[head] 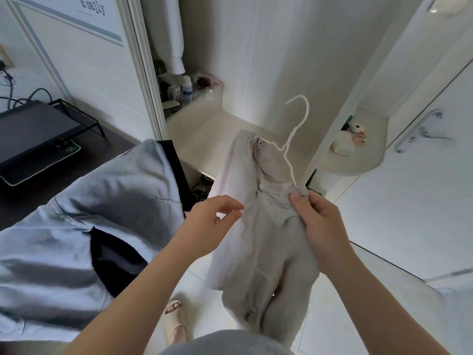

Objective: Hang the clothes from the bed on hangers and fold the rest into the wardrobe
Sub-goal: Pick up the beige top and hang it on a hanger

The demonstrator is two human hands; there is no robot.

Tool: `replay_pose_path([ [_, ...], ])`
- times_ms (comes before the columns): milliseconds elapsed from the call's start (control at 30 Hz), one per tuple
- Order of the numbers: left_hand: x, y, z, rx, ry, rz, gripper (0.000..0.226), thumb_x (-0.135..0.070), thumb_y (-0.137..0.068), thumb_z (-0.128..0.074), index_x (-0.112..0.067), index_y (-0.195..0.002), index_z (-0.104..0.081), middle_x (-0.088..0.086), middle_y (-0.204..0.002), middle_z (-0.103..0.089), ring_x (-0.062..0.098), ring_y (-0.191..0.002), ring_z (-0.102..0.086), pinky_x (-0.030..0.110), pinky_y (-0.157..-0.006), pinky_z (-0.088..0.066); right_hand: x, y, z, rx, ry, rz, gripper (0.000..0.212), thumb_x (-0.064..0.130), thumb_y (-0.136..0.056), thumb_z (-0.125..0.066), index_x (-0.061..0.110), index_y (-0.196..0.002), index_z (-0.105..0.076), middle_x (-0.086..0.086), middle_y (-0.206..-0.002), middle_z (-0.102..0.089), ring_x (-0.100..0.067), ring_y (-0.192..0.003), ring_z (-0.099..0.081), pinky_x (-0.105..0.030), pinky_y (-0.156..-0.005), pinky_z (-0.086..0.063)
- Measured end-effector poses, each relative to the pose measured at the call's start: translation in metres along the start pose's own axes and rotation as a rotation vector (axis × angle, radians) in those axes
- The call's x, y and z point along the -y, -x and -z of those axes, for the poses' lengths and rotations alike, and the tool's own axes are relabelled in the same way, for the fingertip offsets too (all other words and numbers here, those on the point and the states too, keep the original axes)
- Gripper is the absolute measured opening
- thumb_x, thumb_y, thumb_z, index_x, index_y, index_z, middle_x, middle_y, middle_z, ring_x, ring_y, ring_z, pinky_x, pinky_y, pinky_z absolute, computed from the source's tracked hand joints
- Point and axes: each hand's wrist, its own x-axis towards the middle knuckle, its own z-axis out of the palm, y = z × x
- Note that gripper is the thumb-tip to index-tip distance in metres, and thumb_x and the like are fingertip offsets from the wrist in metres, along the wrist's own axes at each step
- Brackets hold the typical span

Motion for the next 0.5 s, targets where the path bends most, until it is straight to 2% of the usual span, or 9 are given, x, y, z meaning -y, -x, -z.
replay_pose_path([
  [133,-0.012,-0.027,0.026,0.074,0.069,-0.053,0.015,-0.027,-0.096,-0.063,-0.039,-0.095,-0.071,-0.024,-0.093,-0.071,-0.003,-0.087,-0.065,0.02,-0.076,-0.053,0.025,-0.04,-0.036,-0.113,-0.045,0.062,0.023,0.028,-0.1,-0.06,0.014,-0.084,-0.07,0.002,-0.081,-0.067,-0.008,-0.072,-0.06,-0.021,-0.064,-0.05],
  [200,-0.02,-0.041,0.044,0.113,0.101,-0.089,0.013,-0.03,-0.095,-0.064,-0.041,-0.094,-0.071,-0.022,-0.094,-0.071,0.005,-0.084,-0.068,0.028,-0.076,-0.056,0.039,-0.06,-0.056,-0.124,-0.147,0.067,0.02,0.025,-0.095,-0.06,0.018,-0.077,-0.066,0.0,-0.078,-0.062,-0.01,-0.07,-0.057,-0.023,-0.061,-0.049],
  [267,-0.027,-0.056,0.065,0.141,0.099,-0.159,0.011,-0.034,-0.095,-0.065,-0.043,-0.097,-0.07,-0.023,-0.096,-0.071,0.003,-0.089,-0.068,0.029,-0.081,-0.055,0.057,-0.08,-0.076,-0.12,-0.193,0.083,0.012,0.027,-0.083,-0.061,0.015,-0.078,-0.062,-0.002,-0.078,-0.057,-0.011,-0.069,-0.056,-0.025,-0.06,-0.049],
  [333,-0.032,-0.069,0.088,0.183,0.074,-0.222,0.011,-0.04,-0.094,-0.065,-0.043,-0.104,-0.068,-0.026,-0.1,-0.07,-0.004,-0.096,-0.065,0.028,-0.084,-0.054,0.075,-0.101,-0.094,-0.126,-0.166,0.147,0.015,0.028,-0.078,-0.061,0.013,-0.082,-0.062,-0.003,-0.079,-0.058,-0.011,-0.069,-0.056,-0.025,-0.06,-0.049],
  [400,-0.039,-0.083,0.112,0.254,0.04,-0.257,0.025,-0.053,-0.091,-0.063,-0.044,-0.114,-0.065,-0.027,-0.108,-0.067,-0.007,-0.102,-0.063,0.026,-0.088,-0.054,0.098,-0.122,-0.111,-0.146,-0.138,0.23,0.013,0.03,-0.08,-0.062,0.018,-0.082,-0.064,-0.001,-0.078,-0.059,-0.011,-0.071,-0.057,-0.026,-0.064,-0.049],
  [500,-0.051,-0.105,0.147,0.341,-0.083,-0.306,0.058,-0.078,-0.075,-0.055,-0.049,-0.126,-0.054,-0.033,-0.119,-0.059,-0.015,-0.109,-0.054,0.019,-0.094,-0.047,0.134,-0.153,-0.136,-0.179,-0.106,0.313,0.022,0.035,-0.081,-0.062,0.015,-0.091,-0.063,-0.001,-0.078,-0.061,-0.014,-0.073,-0.059,-0.032,-0.066,-0.05],
])
